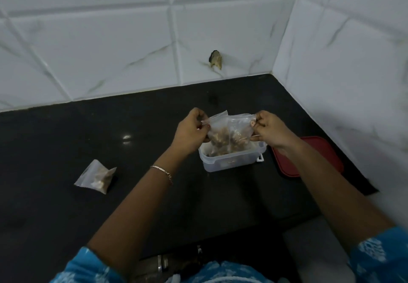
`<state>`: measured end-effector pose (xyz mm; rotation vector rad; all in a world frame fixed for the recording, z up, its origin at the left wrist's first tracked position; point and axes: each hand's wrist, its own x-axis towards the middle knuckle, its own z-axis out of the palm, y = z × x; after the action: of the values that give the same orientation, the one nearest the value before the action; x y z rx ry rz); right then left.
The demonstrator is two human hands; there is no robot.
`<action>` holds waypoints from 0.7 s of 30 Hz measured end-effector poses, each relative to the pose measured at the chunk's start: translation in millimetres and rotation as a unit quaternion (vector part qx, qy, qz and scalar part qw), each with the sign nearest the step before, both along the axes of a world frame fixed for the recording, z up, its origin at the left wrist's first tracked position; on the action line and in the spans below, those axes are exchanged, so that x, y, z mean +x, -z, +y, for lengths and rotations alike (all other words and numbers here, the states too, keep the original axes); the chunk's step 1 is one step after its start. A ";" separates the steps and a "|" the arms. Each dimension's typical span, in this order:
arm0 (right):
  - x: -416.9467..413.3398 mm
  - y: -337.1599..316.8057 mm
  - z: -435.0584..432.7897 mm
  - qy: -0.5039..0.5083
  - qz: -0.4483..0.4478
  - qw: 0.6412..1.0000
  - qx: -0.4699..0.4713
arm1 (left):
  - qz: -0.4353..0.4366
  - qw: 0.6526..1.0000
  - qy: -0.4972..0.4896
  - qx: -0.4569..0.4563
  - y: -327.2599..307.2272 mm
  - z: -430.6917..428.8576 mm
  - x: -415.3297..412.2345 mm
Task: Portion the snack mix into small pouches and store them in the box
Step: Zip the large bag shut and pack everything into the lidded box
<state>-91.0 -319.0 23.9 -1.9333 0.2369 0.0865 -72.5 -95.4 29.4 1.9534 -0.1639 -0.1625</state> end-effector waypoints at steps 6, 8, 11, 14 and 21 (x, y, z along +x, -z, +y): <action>3.9 9.6 -6.7 -0.030 0.039 0.997 -0.056 | -0.041 0.975 0.091 0.197 9.6 -14.8 9.4; 6.5 9.4 -6.2 -0.063 0.048 0.989 -0.125 | -0.041 0.952 0.127 0.274 12.5 -16.4 13.4; 9.9 5.2 -4.4 -0.112 0.036 0.951 -0.286 | -0.071 0.929 0.143 0.334 15.0 -19.6 16.2; 9.8 -2.0 -3.1 -0.127 0.002 0.925 -0.359 | -0.125 0.908 0.137 0.375 14.1 -21.0 15.0; 9.0 1.5 3.9 -0.161 -0.094 0.909 -0.373 | -0.164 0.892 0.118 0.404 13.6 -18.6 13.3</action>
<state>-82.0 -315.2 22.4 -2.7131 -0.2233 0.0253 -59.2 -113.9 15.8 2.7854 -0.6429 -0.0563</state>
